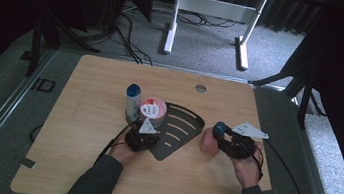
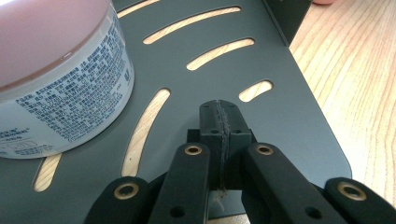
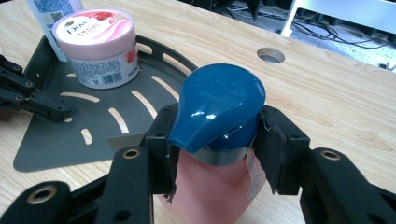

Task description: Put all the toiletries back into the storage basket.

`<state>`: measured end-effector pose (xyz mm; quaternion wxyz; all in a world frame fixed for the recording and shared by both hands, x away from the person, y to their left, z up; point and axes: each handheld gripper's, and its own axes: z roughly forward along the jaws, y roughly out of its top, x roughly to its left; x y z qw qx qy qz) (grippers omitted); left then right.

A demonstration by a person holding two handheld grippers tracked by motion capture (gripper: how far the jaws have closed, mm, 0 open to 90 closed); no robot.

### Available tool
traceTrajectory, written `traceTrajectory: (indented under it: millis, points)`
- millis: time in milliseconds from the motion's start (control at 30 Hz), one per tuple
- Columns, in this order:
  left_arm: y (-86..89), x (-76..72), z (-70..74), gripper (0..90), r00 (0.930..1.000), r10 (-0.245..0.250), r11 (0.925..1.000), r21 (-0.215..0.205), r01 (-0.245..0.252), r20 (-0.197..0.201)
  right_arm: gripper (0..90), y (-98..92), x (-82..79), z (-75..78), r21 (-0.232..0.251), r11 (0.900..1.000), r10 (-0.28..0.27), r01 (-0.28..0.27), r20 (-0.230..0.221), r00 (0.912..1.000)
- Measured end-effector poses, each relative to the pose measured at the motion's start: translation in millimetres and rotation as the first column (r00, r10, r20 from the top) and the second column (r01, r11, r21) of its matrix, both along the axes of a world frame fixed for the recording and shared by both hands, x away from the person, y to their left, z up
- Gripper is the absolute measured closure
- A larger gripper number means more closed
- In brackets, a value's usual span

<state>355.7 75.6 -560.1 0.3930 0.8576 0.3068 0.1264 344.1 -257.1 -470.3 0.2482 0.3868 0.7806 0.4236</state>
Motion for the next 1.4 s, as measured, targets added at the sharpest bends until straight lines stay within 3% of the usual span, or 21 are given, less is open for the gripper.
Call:
traceTrajectory:
  millis: [267,300,433,467,500,533,767,900,1033,1067,1133,1400]
  points:
    - [-0.1,0.0,-0.1,89.9,1.0000,0.002,1.0000,-0.003,-0.002,-0.001,52.3,-9.8,6.7,-1.7,0.030,0.998,0.054,-0.054,-0.008,0.9985]
    - [-0.1,0.0,-0.1,89.9,1.0000,0.002,1.0000,-0.003,-0.002,-0.001,52.1,-15.6,10.2,-2.3,0.028,0.993,0.111,-0.111,-0.001,0.9938]
    - [-0.1,0.0,0.0,89.9,1.0000,0.001,1.0000,-0.002,-0.001,-0.001,51.7,-21.1,13.4,-3.3,0.024,0.985,0.168,-0.168,0.009,0.9857]
    - [-0.1,0.0,-0.1,89.9,1.0000,0.001,1.0000,-0.002,-0.001,0.000,51.8,-25.5,16.3,-3.5,0.024,0.978,0.209,-0.209,0.011,0.9778]
    - [-0.1,0.0,-0.1,89.9,1.0000,0.001,1.0000,-0.002,-0.001,0.000,51.8,-25.5,16.3,-3.5,0.024,0.978,0.209,-0.209,0.011,0.9778]
    - [0.0,0.1,0.0,89.9,1.0000,0.000,1.0000,-0.002,0.000,0.000,51.5,-27.8,18.8,-3.4,0.020,0.971,0.240,-0.240,0.013,0.9708]
    - [0.1,0.1,0.0,89.9,1.0000,-0.001,1.0000,0.000,0.001,0.000,49.4,-33.3,31.0,-3.9,0.041,0.945,0.325,-0.324,-0.002,0.9459]
    - [0.0,0.1,0.0,89.9,1.0000,0.000,1.0000,-0.001,0.000,0.000,47.1,-33.8,37.5,-5.6,0.066,0.936,0.348,-0.346,-0.017,0.9373]
    - [0.0,0.1,0.0,89.9,1.0000,0.000,1.0000,-0.001,0.000,-0.001,47.7,-31.5,42.3,-5.5,0.070,0.928,0.367,-0.365,-0.017,0.9299]
    - [0.0,0.1,0.0,89.9,1.0000,0.000,1.0000,-0.001,0.000,-0.001,51.8,-30.8,45.0,-5.4,0.079,0.921,0.385,-0.382,-0.024,0.9225]
    - [0.0,0.1,0.0,89.9,1.0000,0.000,1.0000,-0.001,0.000,-0.001,52.3,-30.6,45.3,-5.0,0.076,0.919,0.388,-0.386,-0.020,0.9213]
    - [0.1,0.1,0.1,89.9,1.0000,-0.001,1.0000,0.000,0.001,-0.001,52.8,-29.2,41.4,-4.5,0.062,0.928,0.368,-0.367,-0.014,0.9297]
